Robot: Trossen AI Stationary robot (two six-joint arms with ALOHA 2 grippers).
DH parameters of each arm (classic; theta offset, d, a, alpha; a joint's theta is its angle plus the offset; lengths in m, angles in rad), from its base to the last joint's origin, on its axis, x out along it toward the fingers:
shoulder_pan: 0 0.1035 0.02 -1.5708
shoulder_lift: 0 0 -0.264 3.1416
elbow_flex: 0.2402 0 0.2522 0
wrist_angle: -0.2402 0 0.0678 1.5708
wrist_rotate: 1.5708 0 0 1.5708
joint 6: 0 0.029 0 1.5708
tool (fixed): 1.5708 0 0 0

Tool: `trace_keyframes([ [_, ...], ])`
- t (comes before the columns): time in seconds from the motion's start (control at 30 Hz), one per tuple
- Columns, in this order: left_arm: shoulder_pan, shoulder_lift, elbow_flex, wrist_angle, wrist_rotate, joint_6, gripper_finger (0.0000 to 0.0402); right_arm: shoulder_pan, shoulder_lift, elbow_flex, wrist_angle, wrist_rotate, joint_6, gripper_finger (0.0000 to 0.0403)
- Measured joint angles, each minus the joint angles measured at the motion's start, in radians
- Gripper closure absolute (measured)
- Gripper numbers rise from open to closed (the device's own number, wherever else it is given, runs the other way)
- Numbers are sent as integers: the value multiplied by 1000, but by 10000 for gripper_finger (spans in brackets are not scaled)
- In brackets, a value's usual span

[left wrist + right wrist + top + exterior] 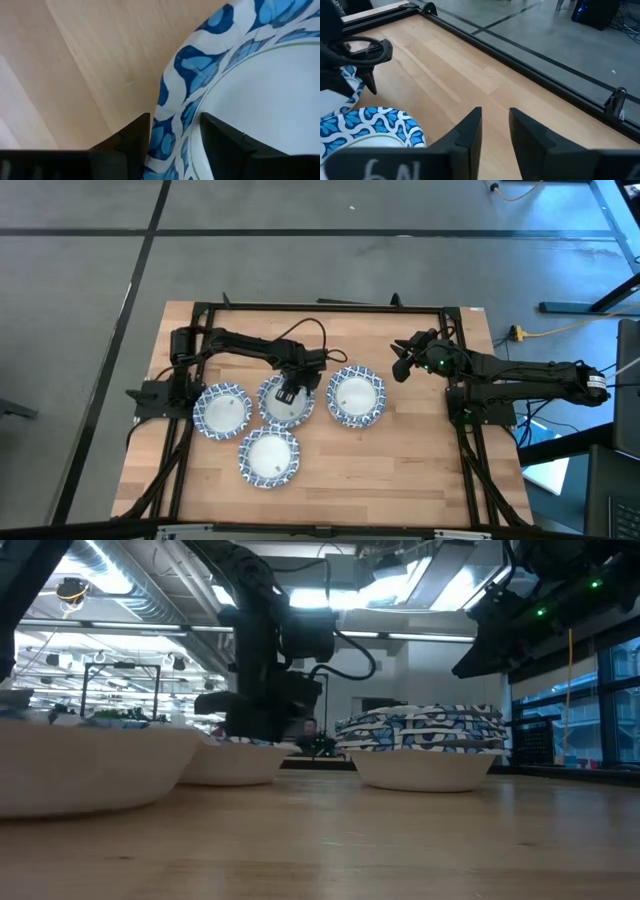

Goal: Nest bowls inside each other
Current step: Stack the white patterned bowls on top of the other white patterned bowls

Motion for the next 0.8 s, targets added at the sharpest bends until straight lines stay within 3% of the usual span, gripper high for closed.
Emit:
trace_keyframes([
  [0.47, 6, -19, 1, -34, 0, 0, 350, 0, 0, 0, -2, 0, -13, 305],
  [0.6, 30, -34, 21, -113, -2, -9, 393, 0, 0, 0, -2, 0, -13, 305],
  [0.8, 90, -52, 107, -214, 2, -33, 399, 0, 0, 0, -1, 0, -10, 305],
])
